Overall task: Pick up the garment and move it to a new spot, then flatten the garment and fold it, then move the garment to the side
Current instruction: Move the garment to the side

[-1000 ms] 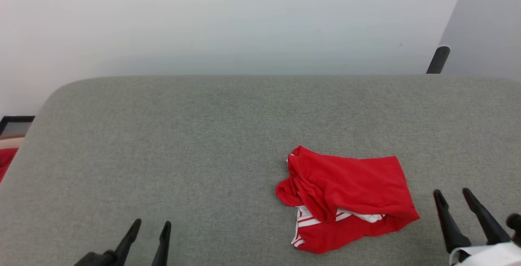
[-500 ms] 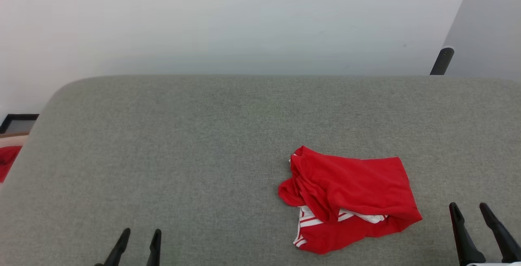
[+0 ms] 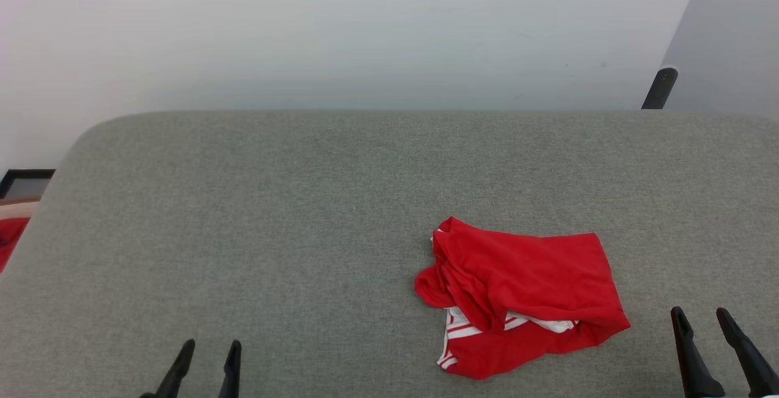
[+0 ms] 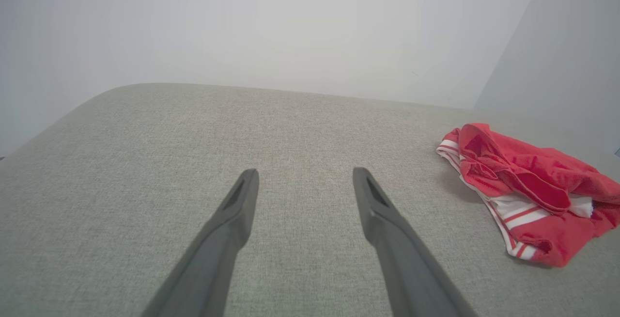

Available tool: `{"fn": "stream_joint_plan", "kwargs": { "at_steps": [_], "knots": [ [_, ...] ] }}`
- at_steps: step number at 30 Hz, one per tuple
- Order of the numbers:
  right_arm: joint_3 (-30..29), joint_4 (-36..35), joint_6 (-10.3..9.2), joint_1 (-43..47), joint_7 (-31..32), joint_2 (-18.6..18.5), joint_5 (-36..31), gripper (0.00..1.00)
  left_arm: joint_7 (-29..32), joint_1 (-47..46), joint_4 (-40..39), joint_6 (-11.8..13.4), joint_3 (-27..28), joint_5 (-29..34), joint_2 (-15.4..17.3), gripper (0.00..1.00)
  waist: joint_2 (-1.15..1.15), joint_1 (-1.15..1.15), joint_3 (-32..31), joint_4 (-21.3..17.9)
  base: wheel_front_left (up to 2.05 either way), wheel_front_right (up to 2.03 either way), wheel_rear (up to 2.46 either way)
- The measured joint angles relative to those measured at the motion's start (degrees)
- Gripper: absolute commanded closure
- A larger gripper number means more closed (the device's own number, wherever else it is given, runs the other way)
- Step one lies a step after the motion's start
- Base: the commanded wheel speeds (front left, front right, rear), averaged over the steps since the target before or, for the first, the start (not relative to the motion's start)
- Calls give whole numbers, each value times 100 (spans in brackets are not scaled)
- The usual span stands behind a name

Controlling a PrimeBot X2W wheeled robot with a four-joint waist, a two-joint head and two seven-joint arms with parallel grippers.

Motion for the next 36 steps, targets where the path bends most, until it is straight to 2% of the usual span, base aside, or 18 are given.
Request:
{"fn": "stream_joint_plan", "kwargs": {
  "at_steps": [11, 14, 17, 20, 25, 32, 36],
  "knots": [
    [-80, 0, 0, 0, 82, 41, -5, 0, 0, -46, 7, 0, -25, 1, -35, 0, 0, 0, 26, 47, 0, 0, 0],
    [18, -2, 0, -52, 304, 21, -7, 0, 0, -85, 14, 0, -35, -32, -86, 0, 0, 0, 40, 87, 0, 0, 0],
    [215, -19, 0, -319, 783, -121, 29, 0, 0, -180, 20, 0, -66, -40, -152, 0, 0, 0, 67, 129, 0, 0, 0],
    [396, -53, 0, -831, 1435, -361, 12, 0, 0, -288, 43, 0, -108, -47, -204, 0, 0, 0, 138, 154, 0, 0, 0],
    [616, 114, -1, -1691, 3170, -635, 66, 0, 0, -549, 101, 0, -218, -93, -218, 0, 0, 0, 328, 192, 0, 0, 0],
    [447, 570, -1, -2622, 5595, -624, 318, 0, 0, -906, 142, 0, -383, -193, -141, 0, 0, 0, 669, 264, 0, 0, 0],
    [155, 787, -1, -2949, 6488, -508, 185, 0, 0, -1009, 209, 0, -468, -255, -66, 0, 0, 0, 834, 307, 0, 0, 0]
  ]
}}
